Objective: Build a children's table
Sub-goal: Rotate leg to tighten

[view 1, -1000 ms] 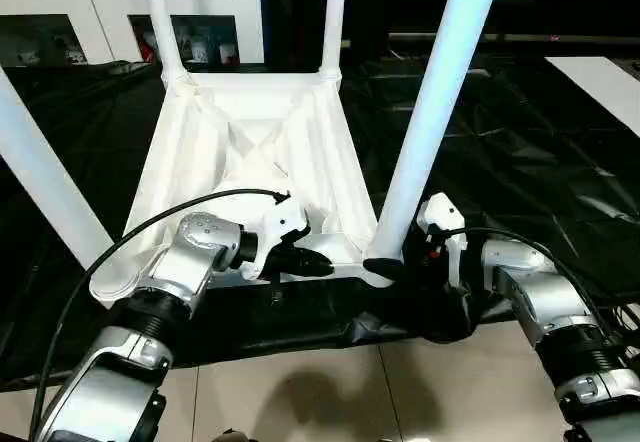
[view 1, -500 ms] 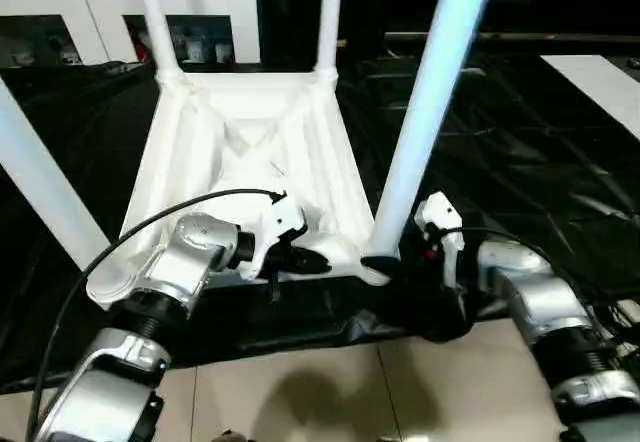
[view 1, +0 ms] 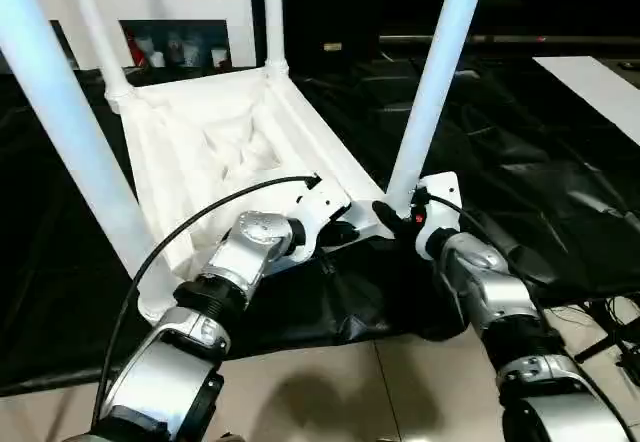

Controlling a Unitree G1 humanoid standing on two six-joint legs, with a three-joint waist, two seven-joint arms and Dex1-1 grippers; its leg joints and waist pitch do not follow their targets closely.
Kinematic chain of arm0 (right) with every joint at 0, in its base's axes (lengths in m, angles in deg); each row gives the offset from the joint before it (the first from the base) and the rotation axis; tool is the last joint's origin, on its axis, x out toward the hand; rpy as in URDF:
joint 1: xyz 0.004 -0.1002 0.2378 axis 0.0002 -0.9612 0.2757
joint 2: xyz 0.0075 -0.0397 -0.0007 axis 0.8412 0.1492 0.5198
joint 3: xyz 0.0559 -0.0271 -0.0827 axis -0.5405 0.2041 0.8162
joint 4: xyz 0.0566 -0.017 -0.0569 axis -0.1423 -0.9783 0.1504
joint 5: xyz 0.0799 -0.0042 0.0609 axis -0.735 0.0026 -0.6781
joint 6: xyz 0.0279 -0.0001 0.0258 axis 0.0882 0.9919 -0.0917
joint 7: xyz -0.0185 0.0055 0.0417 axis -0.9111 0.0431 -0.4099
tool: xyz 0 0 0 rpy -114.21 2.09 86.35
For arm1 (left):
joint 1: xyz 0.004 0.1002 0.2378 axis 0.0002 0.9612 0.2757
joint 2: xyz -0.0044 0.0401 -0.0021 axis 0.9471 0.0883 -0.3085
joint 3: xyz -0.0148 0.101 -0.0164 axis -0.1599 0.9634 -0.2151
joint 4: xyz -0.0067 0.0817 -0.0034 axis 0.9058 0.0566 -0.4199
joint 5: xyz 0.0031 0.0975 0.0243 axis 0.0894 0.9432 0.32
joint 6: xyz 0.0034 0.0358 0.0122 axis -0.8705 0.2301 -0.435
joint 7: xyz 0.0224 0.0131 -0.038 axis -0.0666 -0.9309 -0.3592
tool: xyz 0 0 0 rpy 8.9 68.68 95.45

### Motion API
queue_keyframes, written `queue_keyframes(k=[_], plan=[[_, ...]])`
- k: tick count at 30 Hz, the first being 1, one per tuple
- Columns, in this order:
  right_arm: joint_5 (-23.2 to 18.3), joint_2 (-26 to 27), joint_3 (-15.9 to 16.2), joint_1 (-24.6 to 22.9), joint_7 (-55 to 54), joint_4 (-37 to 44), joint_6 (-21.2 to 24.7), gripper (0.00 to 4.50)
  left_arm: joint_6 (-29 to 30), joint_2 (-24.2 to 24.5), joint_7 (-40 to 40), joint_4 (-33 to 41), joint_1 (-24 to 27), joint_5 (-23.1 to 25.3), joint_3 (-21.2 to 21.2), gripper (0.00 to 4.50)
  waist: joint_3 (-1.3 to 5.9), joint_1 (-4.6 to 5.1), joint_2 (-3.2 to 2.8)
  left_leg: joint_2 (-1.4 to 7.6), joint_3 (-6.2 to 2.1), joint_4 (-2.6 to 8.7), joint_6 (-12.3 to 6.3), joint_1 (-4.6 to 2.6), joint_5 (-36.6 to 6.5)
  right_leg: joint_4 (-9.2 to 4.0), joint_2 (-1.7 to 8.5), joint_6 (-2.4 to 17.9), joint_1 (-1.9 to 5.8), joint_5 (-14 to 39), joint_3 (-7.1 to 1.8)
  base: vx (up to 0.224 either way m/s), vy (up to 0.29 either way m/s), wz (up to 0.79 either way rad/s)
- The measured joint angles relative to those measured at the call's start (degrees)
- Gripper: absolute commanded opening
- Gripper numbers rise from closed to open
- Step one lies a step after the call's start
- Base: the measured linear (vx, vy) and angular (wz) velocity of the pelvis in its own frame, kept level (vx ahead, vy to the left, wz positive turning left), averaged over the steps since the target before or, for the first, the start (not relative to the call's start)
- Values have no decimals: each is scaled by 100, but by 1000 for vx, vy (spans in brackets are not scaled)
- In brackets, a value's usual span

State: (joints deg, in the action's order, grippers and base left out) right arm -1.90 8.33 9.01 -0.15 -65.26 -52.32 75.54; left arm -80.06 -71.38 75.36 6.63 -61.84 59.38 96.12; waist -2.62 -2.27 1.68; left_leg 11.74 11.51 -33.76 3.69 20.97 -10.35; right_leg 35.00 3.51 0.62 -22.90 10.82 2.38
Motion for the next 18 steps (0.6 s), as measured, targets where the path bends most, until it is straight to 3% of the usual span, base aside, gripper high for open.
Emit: queue_keyframes(k=[1, 4, 8, 10, 14, 18], plan=[[-8, 2, -12, 0, 8, -1, 2, 266, -37, 1, 13, -19, -4, 16, 0, 0, 0, 2, 1, 0, 0, 0, 0, 0, 0, 0, 0, 0, -1, 0, 0, 0, 0, 0], [-130, 1, -109, -4, 235, 3, 40, 336, -121, 83, 146, -27, -4, 12, 0, 0, -3, -3, 5, 0, -2, 4, 0, 3, 0, 0, 0, -4, -4, 2, 3, 0, 0, 0], [-222, -209, -35, -113, 930, 160, 96, 347, -155, 225, 433, 48, 42, -65, -46, 0, -3, -7, 3, 1, -2, 10, 0, 4, 0, 0, -1, -1, -7, 1, 4, 0, 0, 0], [-253, -383, 80, -202, 1424, 324, 187, 377, -254, 389, 703, 144, 124, -106, -45, 0, -3, -2, 0, 2, -2, 14, 0, 4, 0, 1, -3, -2, -10, 1, 4, 0, 0, 0], [-373, -873, 468, -502, 2537, 814, 304, 377, -363, 792, 1460, 510, 398, -264, -47, 0, 0, -7, -19, 3, -2, 19, 0, 5, 0, 0, -5, -8, -13, 6, 4, 0, 0, 0], [-436, -1105, 596, -576, 3129, 1073, 459, 377, -373, 1040, 1975, 690, 527, -382, -47, 0, -3, -7, -23, 3, -1, 15, 0, 9, 0, 0, -4, -7, -15, 5, 2, 0, 0, 0]])
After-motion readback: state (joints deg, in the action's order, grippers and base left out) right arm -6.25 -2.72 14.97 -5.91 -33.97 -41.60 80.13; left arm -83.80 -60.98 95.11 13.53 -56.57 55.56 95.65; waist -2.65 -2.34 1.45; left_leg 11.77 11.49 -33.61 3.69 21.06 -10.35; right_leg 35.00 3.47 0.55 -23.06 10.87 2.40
